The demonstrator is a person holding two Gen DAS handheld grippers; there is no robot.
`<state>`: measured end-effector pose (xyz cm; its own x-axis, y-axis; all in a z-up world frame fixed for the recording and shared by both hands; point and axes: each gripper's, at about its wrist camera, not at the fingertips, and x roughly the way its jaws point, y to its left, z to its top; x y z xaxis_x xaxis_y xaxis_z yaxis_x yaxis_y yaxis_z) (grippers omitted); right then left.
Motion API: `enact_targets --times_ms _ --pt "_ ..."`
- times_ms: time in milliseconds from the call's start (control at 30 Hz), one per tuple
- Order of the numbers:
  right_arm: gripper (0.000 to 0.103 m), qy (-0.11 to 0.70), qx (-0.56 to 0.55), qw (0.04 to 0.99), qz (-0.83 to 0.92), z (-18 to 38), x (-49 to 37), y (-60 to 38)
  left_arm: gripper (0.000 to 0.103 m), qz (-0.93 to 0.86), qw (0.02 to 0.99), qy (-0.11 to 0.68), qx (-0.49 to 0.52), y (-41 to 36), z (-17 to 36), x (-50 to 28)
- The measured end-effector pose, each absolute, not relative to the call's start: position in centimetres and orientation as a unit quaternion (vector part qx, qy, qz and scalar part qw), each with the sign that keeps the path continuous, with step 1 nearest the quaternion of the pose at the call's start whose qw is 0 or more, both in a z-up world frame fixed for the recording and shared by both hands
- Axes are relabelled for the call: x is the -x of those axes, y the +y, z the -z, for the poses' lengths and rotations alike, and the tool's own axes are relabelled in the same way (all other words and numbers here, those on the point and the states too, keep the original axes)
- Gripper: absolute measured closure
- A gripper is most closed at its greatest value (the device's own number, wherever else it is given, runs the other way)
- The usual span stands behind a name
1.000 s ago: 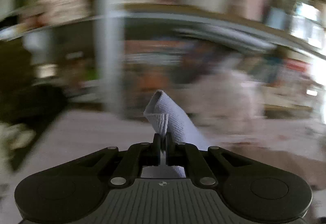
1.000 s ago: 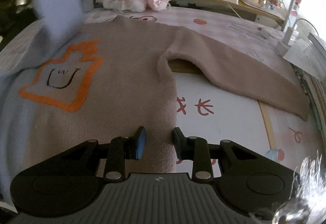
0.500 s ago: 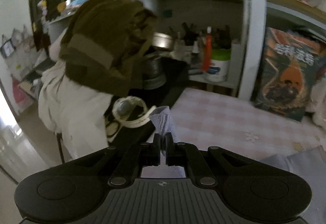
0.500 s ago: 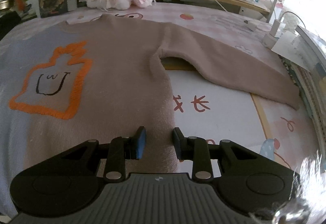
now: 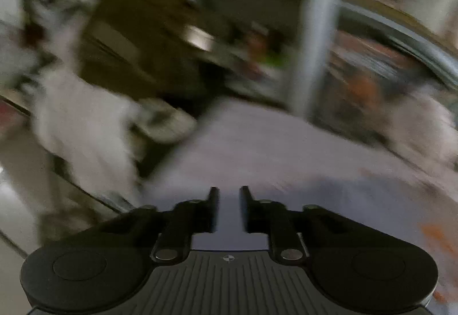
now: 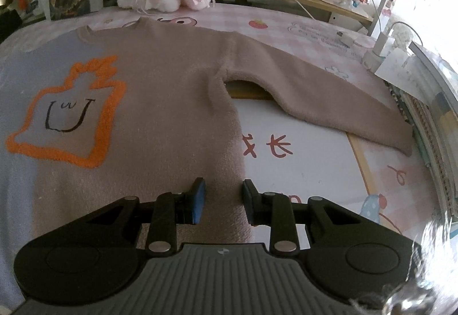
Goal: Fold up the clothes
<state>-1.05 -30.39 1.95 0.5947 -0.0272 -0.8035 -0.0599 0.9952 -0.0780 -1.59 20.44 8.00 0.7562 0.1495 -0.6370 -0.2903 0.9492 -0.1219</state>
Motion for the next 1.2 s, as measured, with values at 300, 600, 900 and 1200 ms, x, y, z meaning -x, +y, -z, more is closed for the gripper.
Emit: enact_targets --times_ms 300,600,900,1200 --pt "0.076 0.453 0.031 0.891 -0.012 -2.0 1.0 -30.9 0.051 0.039 0.895 0.415 0.157 9.9 -2.3 4.5" --pt "0.075 0.455 0.009 0.890 -0.019 -2.1 1.8 -31.7 0.051 0.029 0.888 0.428 0.163 8.3 -0.9 4.8" --pt "0.091 0.455 0.006 0.890 -0.026 -2.1 1.6 -32.2 0.086 0.021 0.891 0.430 0.143 7.4 -0.2 3.3" --pt "0.097 0.441 0.004 0.898 0.000 -1.8 -2.8 -32.0 0.100 0.000 0.899 0.420 0.125 7.8 0.2 -1.2"
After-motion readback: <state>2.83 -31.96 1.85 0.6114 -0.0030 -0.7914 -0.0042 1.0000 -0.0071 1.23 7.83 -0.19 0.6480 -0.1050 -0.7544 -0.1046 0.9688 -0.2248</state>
